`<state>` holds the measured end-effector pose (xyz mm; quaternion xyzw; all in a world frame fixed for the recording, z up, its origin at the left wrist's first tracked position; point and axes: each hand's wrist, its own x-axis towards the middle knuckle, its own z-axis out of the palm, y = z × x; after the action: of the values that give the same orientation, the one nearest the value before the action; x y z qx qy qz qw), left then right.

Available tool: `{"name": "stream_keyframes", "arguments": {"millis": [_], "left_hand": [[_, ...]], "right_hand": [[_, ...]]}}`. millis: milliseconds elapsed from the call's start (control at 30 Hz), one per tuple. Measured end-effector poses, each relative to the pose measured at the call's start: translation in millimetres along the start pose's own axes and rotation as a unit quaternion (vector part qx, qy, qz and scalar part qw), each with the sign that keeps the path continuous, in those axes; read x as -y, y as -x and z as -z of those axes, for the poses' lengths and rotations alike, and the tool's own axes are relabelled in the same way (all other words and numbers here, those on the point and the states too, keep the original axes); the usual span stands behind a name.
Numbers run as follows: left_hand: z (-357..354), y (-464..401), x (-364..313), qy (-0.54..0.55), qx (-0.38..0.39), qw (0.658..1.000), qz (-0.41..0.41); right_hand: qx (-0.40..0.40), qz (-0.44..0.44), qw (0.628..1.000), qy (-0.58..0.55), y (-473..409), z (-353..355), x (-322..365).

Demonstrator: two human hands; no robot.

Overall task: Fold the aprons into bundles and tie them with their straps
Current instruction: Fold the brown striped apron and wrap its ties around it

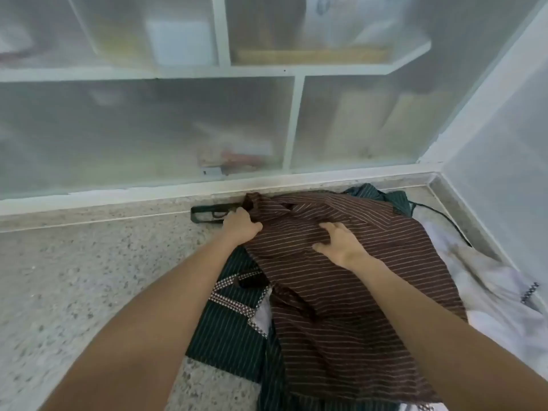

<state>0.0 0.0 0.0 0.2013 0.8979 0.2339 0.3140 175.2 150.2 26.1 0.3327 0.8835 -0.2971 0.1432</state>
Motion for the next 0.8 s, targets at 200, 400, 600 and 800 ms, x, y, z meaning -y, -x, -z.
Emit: {"name": "stream_keyframes", "arguments": {"millis": [200,400,600,800], "left_hand": [[-15.8,-25.1,20.3,0.212,0.007,0.973,0.089],[-1.7,-15.6,12.7,0.262,-0.011,0.965,0.009],[16.7,16.7,-15.6,0.234,0.105,0.959,-0.121],[30.9,50.3,-39.6,0.223,0.117,0.942,-0.222]], "right_hand": [[0.094,-0.051,0.994,0.015,-36.5,-30.3,-4.8],[0.092,-0.057,0.993,0.036,-37.7,-34.0,-5.8],[-0.198,0.071,0.977,-0.037,-34.4,-5.1,27.5],[-0.013,0.126,0.992,-0.018,-44.4,31.6,57.3]]}}
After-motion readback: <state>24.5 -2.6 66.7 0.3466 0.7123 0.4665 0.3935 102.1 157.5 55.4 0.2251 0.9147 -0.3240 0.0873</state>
